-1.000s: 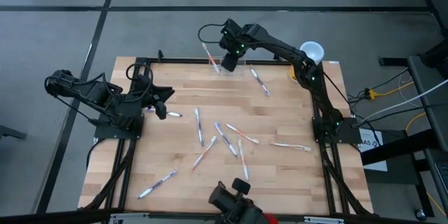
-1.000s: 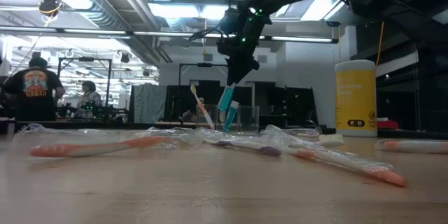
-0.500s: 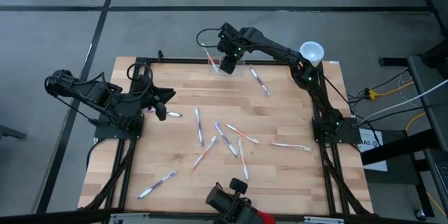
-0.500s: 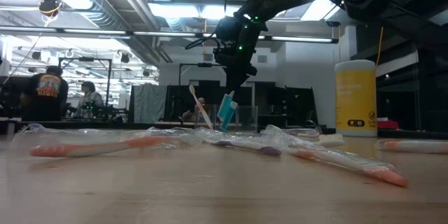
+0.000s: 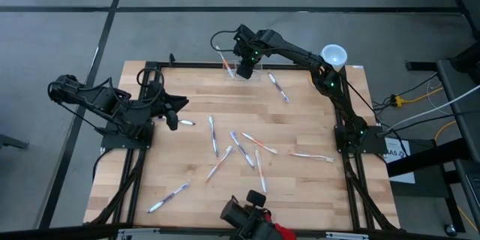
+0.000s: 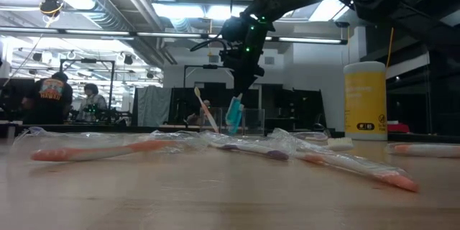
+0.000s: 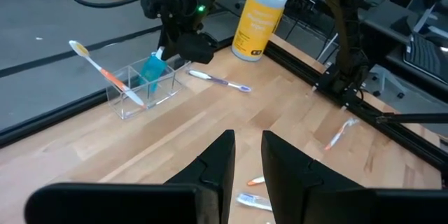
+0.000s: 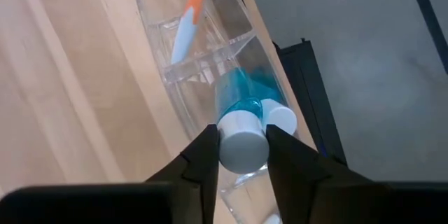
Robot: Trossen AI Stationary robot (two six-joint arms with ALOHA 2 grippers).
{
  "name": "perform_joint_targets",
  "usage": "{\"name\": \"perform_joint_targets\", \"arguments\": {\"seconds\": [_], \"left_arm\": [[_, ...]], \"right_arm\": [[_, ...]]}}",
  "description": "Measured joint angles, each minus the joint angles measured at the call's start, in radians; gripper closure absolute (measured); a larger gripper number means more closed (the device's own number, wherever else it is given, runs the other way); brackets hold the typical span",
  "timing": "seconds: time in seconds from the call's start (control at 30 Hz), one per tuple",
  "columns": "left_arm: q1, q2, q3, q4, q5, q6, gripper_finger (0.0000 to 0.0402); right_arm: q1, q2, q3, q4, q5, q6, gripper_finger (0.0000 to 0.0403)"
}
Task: Pick & Place toothbrushing station
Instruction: Put the blue mouthwash into the transparent organizer
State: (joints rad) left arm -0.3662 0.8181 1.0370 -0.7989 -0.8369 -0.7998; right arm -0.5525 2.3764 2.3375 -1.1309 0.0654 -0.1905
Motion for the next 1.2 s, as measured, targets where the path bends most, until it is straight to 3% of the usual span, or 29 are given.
{"name": "perform_joint_targets", "arguments": {"seconds": [1.03,1.2], "left_arm": [[0.000,0.000,0.000,0.002,0.021,0.021,0.0334],[0.000,0.000,0.000,0.002,0.021,0.021,0.0334]], "right_arm": [[0.006,-0.002,0.000,0.020,-0.017,0.005,0.0285],[0.005,-0.002,0.000,0.045,-0.066,0.062,0.0279]]}}
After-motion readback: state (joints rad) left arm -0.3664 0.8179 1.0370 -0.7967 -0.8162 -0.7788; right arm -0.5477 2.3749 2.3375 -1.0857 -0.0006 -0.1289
